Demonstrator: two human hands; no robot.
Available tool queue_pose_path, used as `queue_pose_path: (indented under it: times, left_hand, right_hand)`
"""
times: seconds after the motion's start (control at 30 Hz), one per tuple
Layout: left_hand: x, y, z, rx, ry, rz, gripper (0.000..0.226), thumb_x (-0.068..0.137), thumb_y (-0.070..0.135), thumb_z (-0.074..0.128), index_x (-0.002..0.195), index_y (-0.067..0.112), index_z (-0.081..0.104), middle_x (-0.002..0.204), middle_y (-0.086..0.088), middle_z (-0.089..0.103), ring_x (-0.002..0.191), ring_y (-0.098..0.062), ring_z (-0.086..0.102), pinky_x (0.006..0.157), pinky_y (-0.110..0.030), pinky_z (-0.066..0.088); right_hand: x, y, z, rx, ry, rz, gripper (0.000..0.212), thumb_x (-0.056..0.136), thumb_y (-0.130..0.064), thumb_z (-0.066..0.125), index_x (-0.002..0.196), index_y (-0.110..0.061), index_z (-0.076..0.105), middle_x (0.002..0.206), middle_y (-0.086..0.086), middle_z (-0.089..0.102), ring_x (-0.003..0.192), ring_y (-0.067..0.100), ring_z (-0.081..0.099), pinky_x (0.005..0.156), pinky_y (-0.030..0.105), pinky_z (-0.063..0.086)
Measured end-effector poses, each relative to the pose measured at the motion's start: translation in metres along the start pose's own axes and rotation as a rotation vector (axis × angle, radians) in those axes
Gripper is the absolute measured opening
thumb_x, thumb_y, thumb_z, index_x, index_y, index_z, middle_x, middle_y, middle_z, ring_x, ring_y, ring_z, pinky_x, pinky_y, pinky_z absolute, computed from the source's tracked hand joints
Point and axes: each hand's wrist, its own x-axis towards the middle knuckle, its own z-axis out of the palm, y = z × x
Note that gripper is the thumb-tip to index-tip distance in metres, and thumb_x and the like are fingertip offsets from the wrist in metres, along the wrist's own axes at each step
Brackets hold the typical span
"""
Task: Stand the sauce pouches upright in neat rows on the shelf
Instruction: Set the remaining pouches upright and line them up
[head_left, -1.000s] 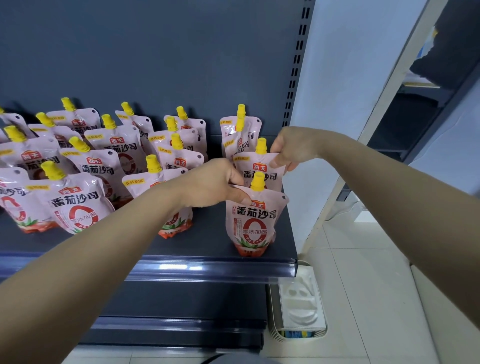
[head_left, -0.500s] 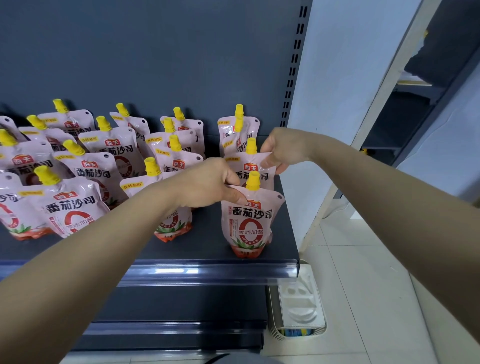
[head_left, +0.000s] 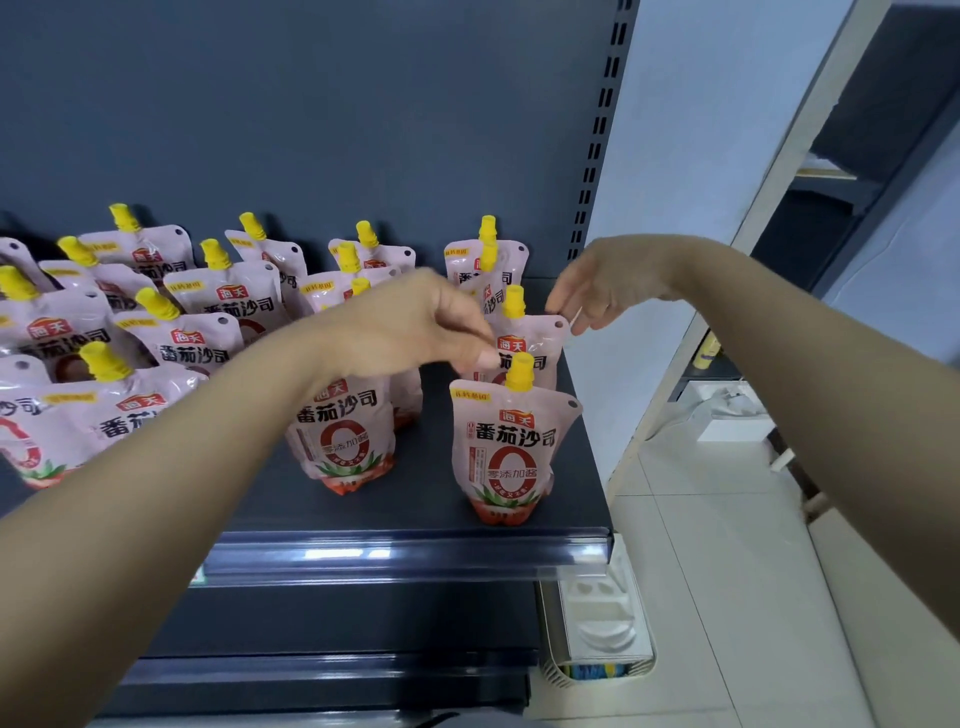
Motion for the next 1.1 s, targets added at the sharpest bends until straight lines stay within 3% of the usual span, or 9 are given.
queue_pose_path:
  times: [0.13,0.27,0.37,0.47,0.53,0.63,0.77,0.97,1.1]
  left_hand:
    - [0.017,-0.003,-0.019,0.145,0.189,0.016,0.013,0.081,0.015,0.068,0.094,0.013,0.071,0.088,0.004,0.072,0.083,0.008,0.057,0.073,-0.003,0.041]
    - [0.039,-0.010,-0.023,0.340,0.134,-0.026,0.026,0.081,0.019,0.069,0.105,0.010,0.066,0.099,0.002,0.065,0.079,-0.002,0.058,0.064,-0.007,0.040]
    - [0.050,-0.016,-0.019,0.371,0.048,-0.020,0.027,0.078,0.022,0.072,0.102,0.009,0.067,0.089,0.012,0.054,0.074,-0.001,0.052,0.055,0.002,0.033]
    - [0.058,-0.023,-0.012,0.441,-0.007,-0.036,0.016,0.079,0.024,0.071,0.087,0.011,0.069,0.076,0.005,0.061,0.080,-0.017,0.058,0.068,-0.022,0.046]
    - [0.060,-0.026,-0.008,0.438,-0.011,-0.043,0.013,0.078,0.023,0.072,0.069,0.017,0.065,0.065,0.005,0.057,0.066,-0.017,0.055,0.061,-0.026,0.042]
    - [0.072,-0.027,0.000,0.413,0.024,-0.101,0.035,0.079,0.022,0.071,0.050,0.020,0.051,0.052,0.004,0.044,0.051,-0.013,0.040,0.053,-0.024,0.031]
    - [0.076,-0.027,0.010,0.379,0.039,-0.159,0.031,0.080,0.025,0.070,0.063,0.000,0.059,0.060,-0.007,0.044,0.055,-0.018,0.037,0.057,-0.028,0.034]
    - [0.075,-0.027,0.003,0.398,0.113,-0.186,0.034,0.078,0.026,0.072,0.050,0.015,0.055,0.049,0.001,0.048,0.049,-0.013,0.042,0.055,-0.026,0.037]
    - [0.072,-0.030,0.000,0.367,0.129,-0.193,0.040,0.079,0.024,0.071,0.045,0.017,0.051,0.041,0.006,0.047,0.044,-0.005,0.043,0.054,-0.024,0.033]
  right_hand:
    - [0.009,-0.008,0.000,-0.028,0.272,-0.021,0.032,0.084,0.005,0.055,0.112,-0.005,0.067,0.110,0.015,0.070,0.096,0.025,0.067,0.089,0.032,0.054]
    - [0.022,-0.021,0.002,-0.078,0.443,-0.067,0.032,0.087,-0.003,0.058,0.119,-0.004,0.065,0.121,0.010,0.066,0.110,0.025,0.060,0.089,0.026,0.043]
    - [0.036,-0.027,0.001,-0.135,0.462,-0.074,0.036,0.088,-0.007,0.059,0.124,-0.004,0.060,0.126,0.011,0.063,0.117,0.027,0.057,0.094,0.030,0.043]
    - [0.051,-0.032,0.001,-0.200,0.408,-0.098,0.046,0.087,-0.005,0.059,0.132,-0.008,0.054,0.134,0.008,0.058,0.124,0.026,0.052,0.102,0.033,0.040]
    - [0.060,-0.033,-0.003,-0.198,0.365,-0.125,0.048,0.085,-0.003,0.060,0.131,-0.013,0.056,0.135,0.005,0.056,0.125,0.024,0.051,0.100,0.031,0.039]
    - [0.079,-0.027,-0.006,-0.201,0.246,-0.163,0.038,0.082,-0.004,0.065,0.119,-0.013,0.066,0.123,0.010,0.064,0.116,0.028,0.056,0.094,0.034,0.043]
    - [0.091,-0.023,0.001,-0.231,0.199,-0.192,0.015,0.079,-0.014,0.073,0.092,-0.006,0.072,0.101,0.016,0.071,0.093,0.029,0.062,0.081,0.032,0.045]
    - [0.089,-0.023,-0.003,-0.342,0.294,-0.210,0.022,0.080,-0.017,0.072,0.087,0.004,0.069,0.077,0.012,0.058,0.075,0.023,0.050,0.068,0.028,0.039]
    - [0.089,-0.022,-0.002,-0.394,0.348,-0.208,0.023,0.080,-0.015,0.071,0.088,0.006,0.070,0.081,0.022,0.063,0.072,0.025,0.050,0.067,0.030,0.041]
